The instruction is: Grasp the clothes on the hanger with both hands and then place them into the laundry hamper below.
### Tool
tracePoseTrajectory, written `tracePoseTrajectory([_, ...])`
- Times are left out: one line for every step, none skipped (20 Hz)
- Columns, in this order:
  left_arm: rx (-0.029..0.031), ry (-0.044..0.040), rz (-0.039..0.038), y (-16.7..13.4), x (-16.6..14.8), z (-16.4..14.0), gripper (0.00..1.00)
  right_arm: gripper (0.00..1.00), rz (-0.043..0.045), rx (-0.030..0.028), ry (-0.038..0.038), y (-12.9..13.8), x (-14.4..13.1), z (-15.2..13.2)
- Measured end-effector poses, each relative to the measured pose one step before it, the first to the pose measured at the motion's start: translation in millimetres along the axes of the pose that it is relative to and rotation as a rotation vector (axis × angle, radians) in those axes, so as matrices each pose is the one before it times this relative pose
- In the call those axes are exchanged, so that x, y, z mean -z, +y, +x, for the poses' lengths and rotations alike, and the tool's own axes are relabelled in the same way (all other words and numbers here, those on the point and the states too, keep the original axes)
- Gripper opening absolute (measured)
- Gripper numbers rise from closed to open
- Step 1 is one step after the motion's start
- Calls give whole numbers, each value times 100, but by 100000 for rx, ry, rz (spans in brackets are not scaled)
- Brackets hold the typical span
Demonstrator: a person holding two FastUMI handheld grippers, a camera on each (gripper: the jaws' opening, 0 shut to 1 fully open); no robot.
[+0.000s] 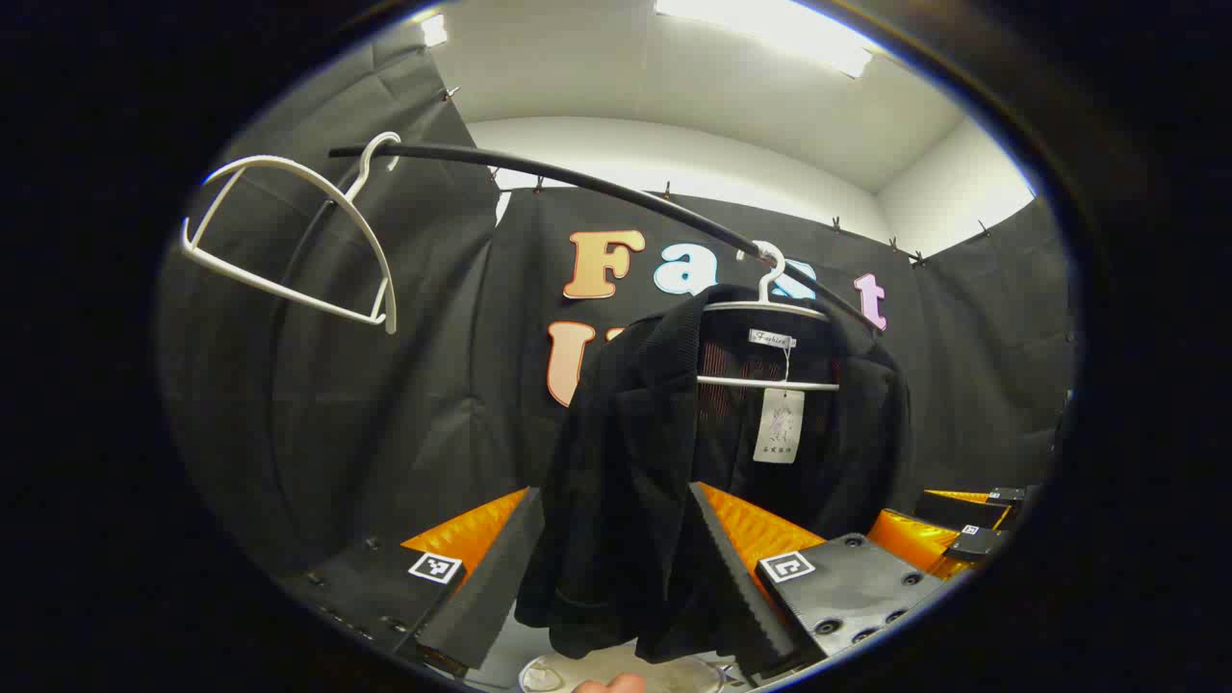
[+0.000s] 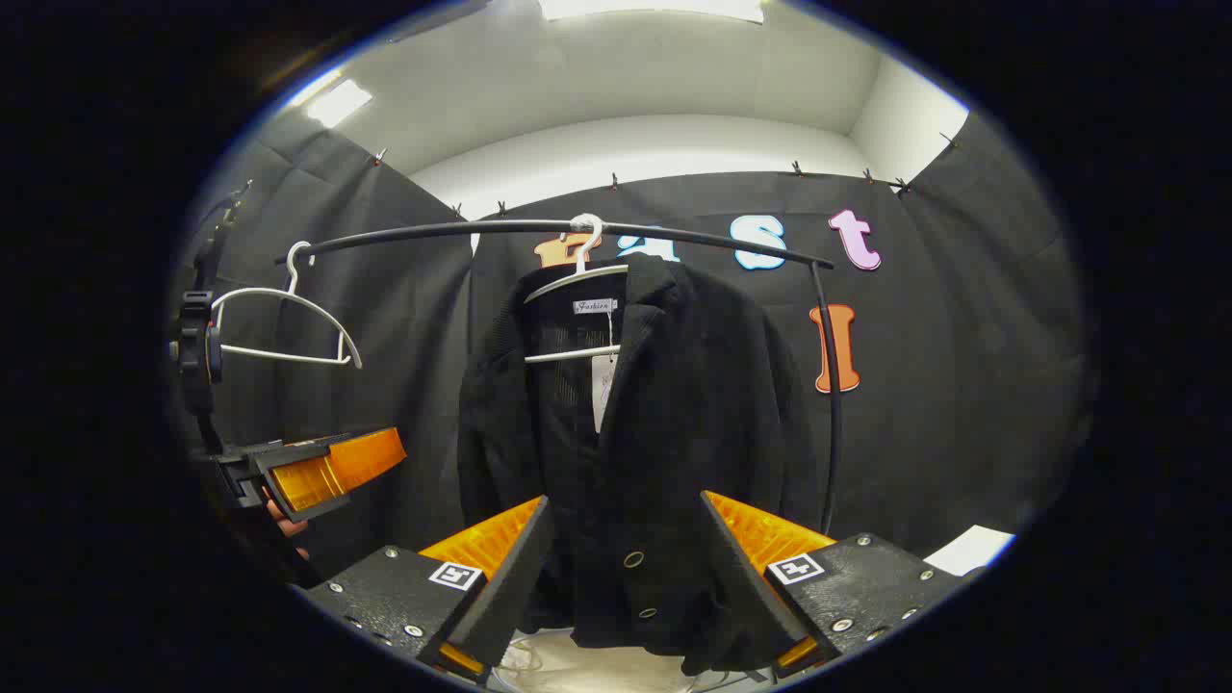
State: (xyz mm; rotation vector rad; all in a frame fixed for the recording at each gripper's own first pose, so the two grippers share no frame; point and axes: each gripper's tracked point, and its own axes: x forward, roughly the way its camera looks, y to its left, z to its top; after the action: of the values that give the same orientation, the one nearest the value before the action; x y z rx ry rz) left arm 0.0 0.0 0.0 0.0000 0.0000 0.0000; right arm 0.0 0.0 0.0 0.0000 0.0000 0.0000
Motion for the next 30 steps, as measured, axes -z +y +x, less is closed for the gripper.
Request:
tracePoseTrajectory([-118, -181, 247, 195, -5, -33, 96, 93, 214, -709, 39, 223, -1, 125])
tracePoseTrajectory([-313, -51, 160, 165, 34, -42, 97, 93, 2, -905, 126, 343, 16, 216])
tracePoseTrajectory([-84, -125, -51, 156, -22, 21, 92, 92, -298, -486, 300, 192, 77, 103])
tracePoseTrajectory([-106, -39, -161, 89, 57, 37, 96, 92, -300, -282, 169, 82, 76, 126])
tracePoseTrajectory([-271, -71, -142, 146, -13, 28, 96, 92, -218, -384, 223, 108, 103, -45])
tracePoseTrajectory([-172, -176, -206, 67, -31, 38, 96, 92, -94, -260, 272, 125, 136, -154])
tracePoseTrajectory([-295, -221, -211, 45, -64, -26, 92, 92, -209, -262, 359, 126, 141, -16])
tracePoseTrajectory([-272, -208, -227, 111, 31, 35, 96, 93, -318, -103, 279, 13, 123, -59])
tracePoseTrajectory([-261, 70, -220, 88, 34, 6, 96, 93, -334, 37, 182, -22, 112, 65])
tracePoseTrajectory([-46, -31, -92, 54, 26, 71, 97, 93, -118, 45, 232, -51, 104, -78])
tracePoseTrajectory([-97, -110, 103, 127, -36, -4, 98, 93, 120, -29, 203, -22, 19, 59])
tracePoseTrajectory([-255, -113, 272, 118, -44, -78, 99, 93, 323, -110, 79, 64, -23, -42])
tracePoseTrajectory([-165, -125, 399, 85, -108, -5, 99, 93, 371, 7, -64, 41, 90, 66])
tracePoseTrajectory([-83, -83, 367, 140, -19, -19, 100, 93, 302, 55, 5, 20, -14, -221])
tracePoseTrajectory([-80, -60, 296, 80, -10, -62, 98, 93, 187, 4, 70, 63, 100, 73])
tracePoseTrajectory([-109, -13, 145, 154, -30, -176, 96, 93, 97, 206, 74, 64, 71, -53])
tracePoseTrajectory([-63, 66, 21, 28, -12, -19, 96, 93, 159, 250, 261, -69, 105, -101])
tracePoseTrajectory([-40, 207, 20, 68, -53, -8, 92, 93, 376, 230, 249, -55, 48, -60])
tracePoseTrajectory([-28, 208, -28, 83, 124, -54, 96, 93, 566, 11, 234, -9, 84, 41])
tracePoseTrajectory([34, 296, 62, -33, 55, 68, 100, 93, 565, -161, 227, 197, 40, 63])
tracePoseTrajectory([88, 270, 205, -11, 30, 55, 97, 93, 307, -97, 313, 35, 84, 126])
tracePoseTrajectory([70, 155, 215, 120, 10, 59, 97, 93, -118, 79, 361, -47, 163, 111])
tracePoseTrajectory([78, -100, 113, -45, -74, 150, 100, 93, -1045, 721, 211, -198, 177, 233])
tracePoseTrajectory([50, -90, 54, -9, 48, -31, 100, 93, -2254, 2644, 673, -596, 324, 335])
tracePoseTrajectory([244, 29, 56, -104, -76, 79, 100, 93, -2179, 2699, 513, -662, 285, 559])
tracePoseTrajectory([375, 161, 118, -150, 87, 77, 96, 93, -787, 1557, 779, -326, 280, 536])
tracePoseTrajectory([334, 41, 211, -27, 9, -37, 100, 93, 843, 436, 1389, 91, 332, 636])
tracePoseTrajectory([256, -149, 207, 16, -81, 38, 97, 93, 1611, 309, 858, 258, 226, 708])
tracePoseTrajectory([29, -368, 229, 39, -86, -59, 100, 93, 1409, 504, 339, 10, 265, 633])
tracePoseTrajectory([-268, -385, 99, 110, -84, -160, 93, 93, 535, 1107, -1353, -72, 223, 818])
